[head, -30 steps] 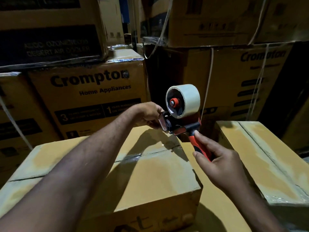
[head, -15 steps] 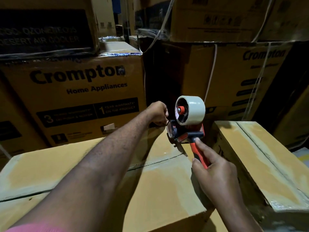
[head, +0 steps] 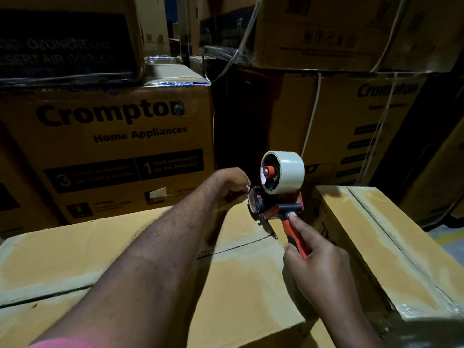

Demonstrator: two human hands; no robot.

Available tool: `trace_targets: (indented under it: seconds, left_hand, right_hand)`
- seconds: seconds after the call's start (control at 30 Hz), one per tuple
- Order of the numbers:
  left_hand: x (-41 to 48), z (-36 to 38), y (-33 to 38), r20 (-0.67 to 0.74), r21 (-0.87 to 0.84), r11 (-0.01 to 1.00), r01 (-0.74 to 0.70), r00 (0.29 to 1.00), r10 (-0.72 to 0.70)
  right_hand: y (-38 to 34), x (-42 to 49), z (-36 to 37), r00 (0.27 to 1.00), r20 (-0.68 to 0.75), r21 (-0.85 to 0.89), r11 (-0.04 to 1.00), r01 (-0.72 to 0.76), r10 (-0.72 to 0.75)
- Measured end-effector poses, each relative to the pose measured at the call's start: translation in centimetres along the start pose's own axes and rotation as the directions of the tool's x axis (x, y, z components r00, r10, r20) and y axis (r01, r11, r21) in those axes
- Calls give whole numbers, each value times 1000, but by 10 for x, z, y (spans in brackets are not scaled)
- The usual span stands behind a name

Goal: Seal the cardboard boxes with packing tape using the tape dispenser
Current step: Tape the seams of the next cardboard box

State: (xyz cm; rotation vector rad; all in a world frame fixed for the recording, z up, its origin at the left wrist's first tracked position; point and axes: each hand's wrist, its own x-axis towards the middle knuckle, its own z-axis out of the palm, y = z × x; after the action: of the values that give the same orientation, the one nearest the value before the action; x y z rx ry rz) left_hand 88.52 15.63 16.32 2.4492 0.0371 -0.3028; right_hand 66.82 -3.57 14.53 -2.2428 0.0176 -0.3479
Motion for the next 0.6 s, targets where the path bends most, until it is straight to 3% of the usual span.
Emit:
trace_targets:
  seconds: [0.23, 0.3, 0.4, 0.53, 0.6]
  left_hand:
    - [6, 14, -4, -51, 90, 996, 17, 999, -12]
    - [5, 15, -2, -153, 108, 993, -40, 987, 56]
    - [-3, 17, -4, -356, 23, 978, -206, 913, 200]
    - [-14, 22, -19, -227, 67, 954, -291, 927, 299]
    - [-15, 23, -22, -249, 60, 957, -285, 924, 291]
  right_hand:
    - [-5, 0, -3, 1000, 17, -17, 1000, -23, 23]
    - [-5, 2, -4, 999, 19, -15, 999, -32, 33]
    - [-5, 5, -5, 998, 22, -22, 998, -51, 51]
    - [-2, 7, -3, 998, 38, -37, 998, -44, 46]
    - [-2, 7, -2, 999, 42, -53, 998, -28, 30]
